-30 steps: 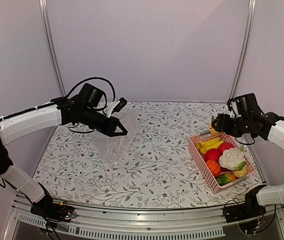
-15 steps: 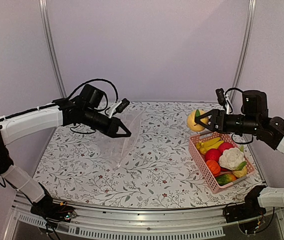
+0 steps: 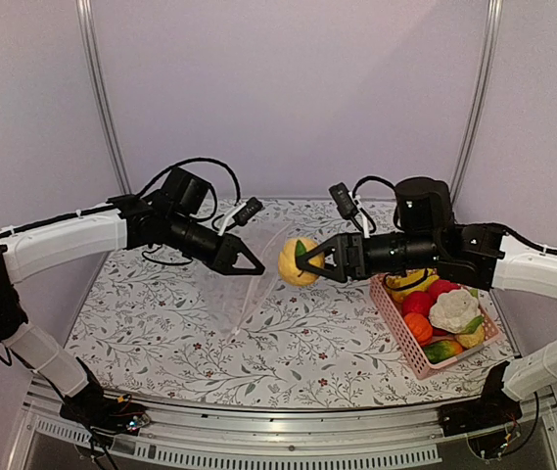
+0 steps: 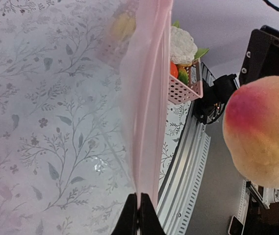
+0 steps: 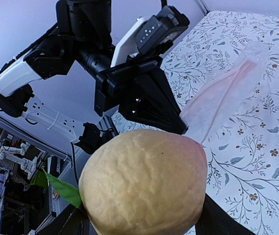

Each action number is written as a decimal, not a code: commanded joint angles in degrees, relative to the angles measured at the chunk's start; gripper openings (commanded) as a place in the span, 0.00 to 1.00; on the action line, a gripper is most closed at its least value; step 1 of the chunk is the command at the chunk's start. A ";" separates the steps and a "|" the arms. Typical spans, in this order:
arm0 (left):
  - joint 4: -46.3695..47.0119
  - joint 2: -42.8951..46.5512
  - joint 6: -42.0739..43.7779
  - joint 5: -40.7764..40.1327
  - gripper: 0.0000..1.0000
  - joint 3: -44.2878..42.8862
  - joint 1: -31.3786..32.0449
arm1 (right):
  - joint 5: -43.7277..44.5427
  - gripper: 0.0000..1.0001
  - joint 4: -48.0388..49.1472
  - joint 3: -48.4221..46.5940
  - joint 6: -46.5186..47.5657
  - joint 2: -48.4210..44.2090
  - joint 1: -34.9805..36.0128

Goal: Place the food in the zip-top bag and seal the zipper
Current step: Place the fake fruit in the zipper food storage bag.

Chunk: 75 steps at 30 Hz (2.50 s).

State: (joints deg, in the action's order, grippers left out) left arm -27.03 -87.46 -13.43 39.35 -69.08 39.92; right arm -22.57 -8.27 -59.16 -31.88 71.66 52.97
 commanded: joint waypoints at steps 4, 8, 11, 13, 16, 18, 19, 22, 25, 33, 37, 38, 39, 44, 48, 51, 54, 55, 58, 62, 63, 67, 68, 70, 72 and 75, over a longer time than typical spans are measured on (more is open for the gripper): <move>0.81 -0.64 0.98 1.56 0.00 0.61 0.94 | -1.03 0.58 11.12 -3.87 -2.04 6.93 4.49; 0.84 -0.55 1.11 2.03 0.00 0.54 1.25 | 0.24 0.57 13.05 -3.82 -2.81 9.11 4.65; 0.69 -0.37 1.43 2.04 0.00 0.53 1.53 | 1.83 0.57 13.41 -3.69 -2.92 9.93 4.61; 0.52 -0.43 1.61 2.18 0.00 0.46 1.79 | 2.84 0.57 13.35 -3.55 -2.88 10.69 4.68; 0.41 -0.27 1.96 2.30 0.00 0.44 2.13 | 5.00 0.56 13.28 -2.81 -3.09 11.13 4.66; 0.31 -0.25 2.06 2.35 0.00 0.39 2.24 | 6.46 0.56 13.21 -2.20 -3.17 11.07 4.63; 0.29 -0.32 2.11 2.39 0.00 0.43 2.26 | 7.20 0.56 13.09 -1.89 -3.23 10.89 4.61; 0.31 -0.19 2.23 2.49 0.00 0.39 2.35 | 9.28 0.56 12.34 -1.21 -3.28 10.57 4.56; 0.32 0.05 2.43 2.57 0.00 0.44 2.35 | 11.05 0.56 11.21 -0.68 -3.28 10.52 4.58; 0.31 0.53 2.74 2.40 0.00 0.52 2.35 | 13.63 0.55 9.03 -0.27 -3.14 10.82 4.51; 0.33 0.58 2.74 2.40 0.00 0.52 2.35 | 14.37 0.55 8.48 -0.38 -2.94 11.13 4.54; 0.31 0.64 2.79 2.44 0.00 0.51 2.38 | 14.43 0.54 8.33 -0.35 -2.86 11.28 4.55; 0.31 0.70 2.83 2.36 0.00 0.48 2.36 | 14.55 0.55 8.28 -0.37 -2.91 11.43 4.56; 0.35 0.97 2.88 2.26 0.00 0.59 2.35 | 15.09 0.54 8.27 -0.27 -2.92 11.82 4.57; 0.31 1.08 2.84 2.24 0.00 0.58 2.40 | 15.55 0.54 6.49 -0.40 -2.84 12.16 4.56; 0.30 1.24 2.97 2.07 0.00 0.61 2.35 | 15.99 0.53 5.90 -0.53 -2.75 12.36 4.56; 0.24 1.37 3.06 2.04 0.00 0.61 2.35 | 16.39 0.53 5.35 -0.68 -2.72 12.66 4.54; 0.22 1.41 3.02 2.04 0.00 0.61 2.35 | 16.62 0.53 5.16 -0.73 -2.75 12.71 4.57; 0.22 1.45 3.05 2.04 0.00 0.61 2.36 | 17.14 0.52 4.56 -0.98 -2.62 13.04 4.52; 0.22 1.50 3.09 2.19 0.00 0.61 2.35 | 18.08 0.52 3.08 -1.58 -2.41 13.54 4.56; 0.25 1.46 3.07 2.34 0.00 0.60 2.35 | 18.34 0.52 2.57 -1.82 -2.33 13.71 4.53; 0.31 1.50 3.14 2.86 0.00 0.61 2.35 | 19.23 0.51 1.05 -2.90 -1.85 14.61 4.54; 0.31 1.50 3.12 3.06 0.00 0.60 2.35 | 19.43 0.51 0.77 -3.16 -1.80 14.80 4.51; 0.53 1.46 3.15 3.54 0.00 0.61 2.35 | 19.76 0.51 -0.03 -3.74 -1.66 15.36 4.54; 0.75 1.50 3.06 4.20 0.00 0.68 2.35 | 20.20 0.51 -0.73 -4.25 -1.46 15.88 4.60; 0.88 1.43 2.92 4.88 0.00 0.70 2.43 | 20.61 0.50 -1.25 -5.04 -1.10 16.61 4.56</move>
State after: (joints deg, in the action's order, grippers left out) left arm -27.44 -87.20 -11.14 42.09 -68.71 41.52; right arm -4.21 -7.29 -61.87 -34.17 86.78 57.36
